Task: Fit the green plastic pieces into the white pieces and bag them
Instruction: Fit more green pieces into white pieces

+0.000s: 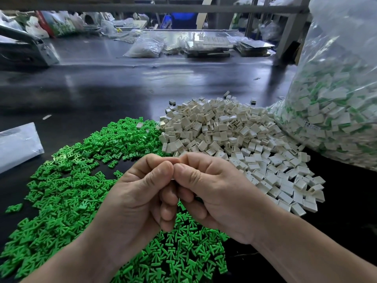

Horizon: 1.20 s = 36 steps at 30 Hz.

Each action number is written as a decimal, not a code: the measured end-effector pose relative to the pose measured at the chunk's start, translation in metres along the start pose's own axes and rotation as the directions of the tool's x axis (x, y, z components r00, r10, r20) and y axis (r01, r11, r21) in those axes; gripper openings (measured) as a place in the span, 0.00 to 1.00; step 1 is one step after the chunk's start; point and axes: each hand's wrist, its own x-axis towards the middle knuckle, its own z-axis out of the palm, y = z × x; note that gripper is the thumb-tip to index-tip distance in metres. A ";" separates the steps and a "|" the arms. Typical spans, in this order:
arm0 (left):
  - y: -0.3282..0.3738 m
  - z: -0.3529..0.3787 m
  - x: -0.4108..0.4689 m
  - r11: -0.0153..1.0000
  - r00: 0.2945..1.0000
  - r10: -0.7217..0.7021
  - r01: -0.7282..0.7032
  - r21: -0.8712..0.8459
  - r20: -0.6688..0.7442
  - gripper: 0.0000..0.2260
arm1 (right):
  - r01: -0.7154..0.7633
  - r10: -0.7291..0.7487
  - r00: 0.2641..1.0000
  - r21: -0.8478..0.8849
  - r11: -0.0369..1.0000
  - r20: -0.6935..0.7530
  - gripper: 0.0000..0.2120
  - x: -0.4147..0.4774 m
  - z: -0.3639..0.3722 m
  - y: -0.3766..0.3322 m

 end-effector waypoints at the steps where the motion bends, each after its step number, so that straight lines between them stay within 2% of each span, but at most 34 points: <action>1: 0.000 0.001 0.000 1.000 1.000 0.004 -0.004 0.006 -0.003 0.19 | 0.002 -0.002 1.000 0.006 1.000 -0.002 0.13 0.000 0.001 0.000; 5: -0.001 0.003 -0.001 0.997 0.997 0.072 -0.072 0.024 0.005 0.17 | 0.035 -0.035 0.999 0.007 0.999 -0.011 0.12 0.002 0.002 0.000; 9: 0.000 0.000 -0.001 0.990 0.989 0.124 -0.128 0.056 0.076 0.17 | 0.018 -0.017 1.000 0.021 1.000 -0.007 0.13 0.003 -0.001 -0.002; 12: 0.001 -0.004 -0.001 0.940 0.977 0.205 -0.215 0.263 0.065 0.17 | -0.024 0.026 0.999 0.052 0.998 -0.023 0.12 0.004 -0.004 0.000; 14: 0.000 -0.005 -0.002 0.803 0.944 0.324 -0.311 0.508 0.066 0.13 | -0.057 0.059 0.997 0.061 0.997 -0.040 0.11 0.005 -0.005 0.001; 16: -0.003 -0.006 -0.003 0.591 0.892 0.442 -0.367 0.719 0.093 0.07 | -0.090 0.094 0.994 0.071 0.993 -0.051 0.11 0.006 -0.004 0.001; 17: -0.004 -0.005 -0.004 0.510 0.872 0.478 -0.374 0.774 0.107 0.05 | -0.110 0.115 0.992 0.086 0.990 -0.053 0.10 0.006 -0.004 0.001; 20: -0.003 -0.006 -0.005 0.384 0.833 0.540 -0.372 0.845 0.121 0.03 | -0.148 0.152 0.988 0.234 0.961 0.001 0.07 0.006 -0.011 0.000; 22: 0.000 -0.013 -0.002 0.283 0.834 0.544 -0.289 0.915 0.095 0.06 | -0.092 0.076 0.996 0.425 0.901 0.055 0.04 0.008 -0.019 -0.005; 24: 0.001 -0.021 0.003 0.091 0.860 0.501 -0.162 0.983 0.095 0.14 | -0.014 -0.007 0.999 0.554 0.832 0.036 0.04 0.010 -0.028 -0.010; 26: 0.001 -0.025 0.010 -0.111 0.909 0.398 -0.089 0.990 0.126 0.22 | 0.009 0.013 0.999 0.587 0.809 -0.033 0.07 0.012 -0.034 -0.012; 28: -0.003 -0.025 0.017 -0.253 0.960 0.251 -0.055 0.966 0.121 0.25 | 0.002 0.058 0.993 0.526 0.850 -0.099 0.06 0.014 -0.037 -0.010; 30: -0.009 -0.027 0.021 -0.359 0.985 0.137 -0.051 0.932 0.107 0.25 | 0.002 0.073 0.980 0.370 0.929 -0.187 0.05 0.016 -0.038 -0.006; 33: -0.011 -0.027 0.020 -0.437 0.987 0.054 -0.111 0.893 0.149 0.27 | 0.025 -0.007 0.951 0.054 0.998 -0.308 0.06 0.015 -0.042 -0.005; 34: -0.010 -0.025 0.019 -0.443 0.982 0.042 -0.146 0.884 0.183 0.27 | 0.025 -0.067 0.941 -0.129 0.991 -0.330 0.05 0.014 -0.043 -0.005; 36: -0.009 -0.022 0.019 -0.455 0.971 0.009 -0.209 0.865 0.240 0.24 | 0.015 -0.203 0.925 -0.503 0.864 -0.321 0.02 0.012 -0.045 -0.004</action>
